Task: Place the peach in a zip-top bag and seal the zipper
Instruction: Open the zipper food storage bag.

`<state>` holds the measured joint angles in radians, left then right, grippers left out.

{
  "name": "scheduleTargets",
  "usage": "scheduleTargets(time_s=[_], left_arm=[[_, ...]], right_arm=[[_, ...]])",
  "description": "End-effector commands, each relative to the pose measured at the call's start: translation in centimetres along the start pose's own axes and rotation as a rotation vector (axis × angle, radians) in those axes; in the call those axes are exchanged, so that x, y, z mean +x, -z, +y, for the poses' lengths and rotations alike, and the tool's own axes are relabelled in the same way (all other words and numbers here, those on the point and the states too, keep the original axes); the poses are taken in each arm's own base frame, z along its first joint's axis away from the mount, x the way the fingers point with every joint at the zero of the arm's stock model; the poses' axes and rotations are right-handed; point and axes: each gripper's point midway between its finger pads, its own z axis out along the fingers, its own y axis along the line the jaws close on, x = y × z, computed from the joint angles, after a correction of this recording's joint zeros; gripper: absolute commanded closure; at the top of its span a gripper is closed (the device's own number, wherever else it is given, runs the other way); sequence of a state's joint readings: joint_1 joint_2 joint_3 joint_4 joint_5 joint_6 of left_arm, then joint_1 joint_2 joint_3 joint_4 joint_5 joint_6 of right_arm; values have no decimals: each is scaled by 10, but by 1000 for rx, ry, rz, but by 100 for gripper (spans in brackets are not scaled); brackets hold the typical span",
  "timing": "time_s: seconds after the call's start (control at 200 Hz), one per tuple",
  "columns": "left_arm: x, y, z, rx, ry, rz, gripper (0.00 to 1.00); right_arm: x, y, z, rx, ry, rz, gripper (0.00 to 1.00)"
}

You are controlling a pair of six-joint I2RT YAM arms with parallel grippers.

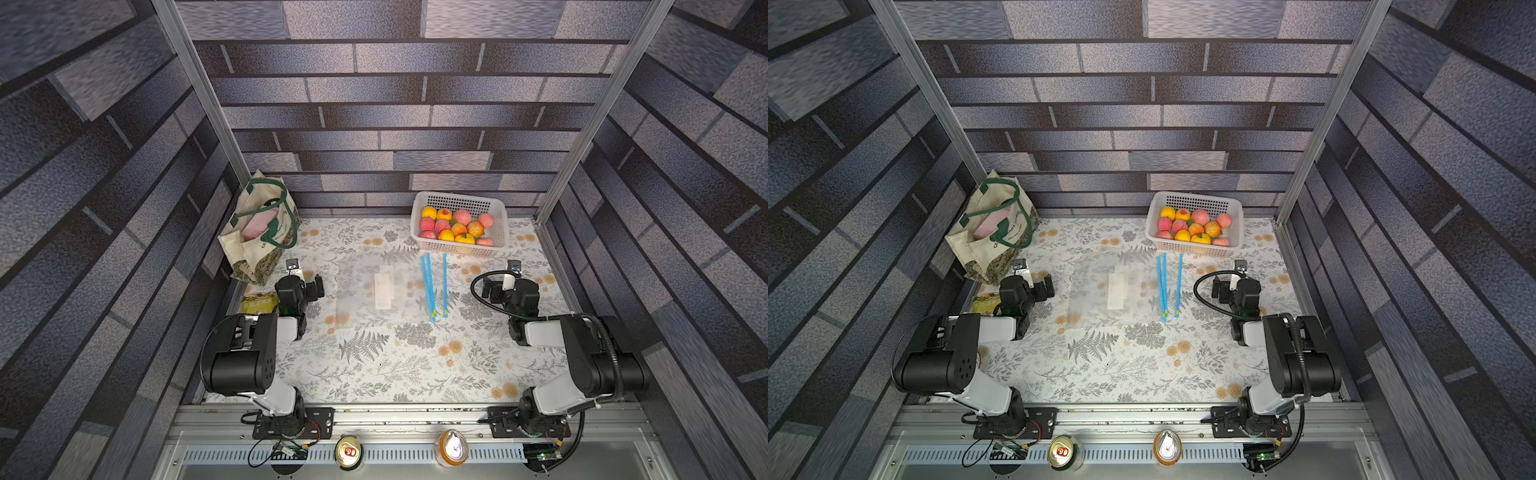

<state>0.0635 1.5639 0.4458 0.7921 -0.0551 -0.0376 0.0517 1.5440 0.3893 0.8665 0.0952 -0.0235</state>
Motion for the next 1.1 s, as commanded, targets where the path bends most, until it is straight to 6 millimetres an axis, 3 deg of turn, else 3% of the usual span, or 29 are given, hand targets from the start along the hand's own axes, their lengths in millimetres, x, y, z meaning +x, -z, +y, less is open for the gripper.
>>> scheduleTargets(time_s=[0.0,0.827,0.972,1.097], left_arm=[[-1,4,-1,8,22,0,0],[-3,5,5,-9,47,5,0],[-23,9,17,-96,62,33,0],[-65,29,29,-242,137,96,0]], right_arm=[[0,4,1,-9,-4,-1,0],[-3,3,-4,18,-21,11,0],[-25,9,1,-7,-14,72,3],[-60,43,13,-58,-127,145,7]])
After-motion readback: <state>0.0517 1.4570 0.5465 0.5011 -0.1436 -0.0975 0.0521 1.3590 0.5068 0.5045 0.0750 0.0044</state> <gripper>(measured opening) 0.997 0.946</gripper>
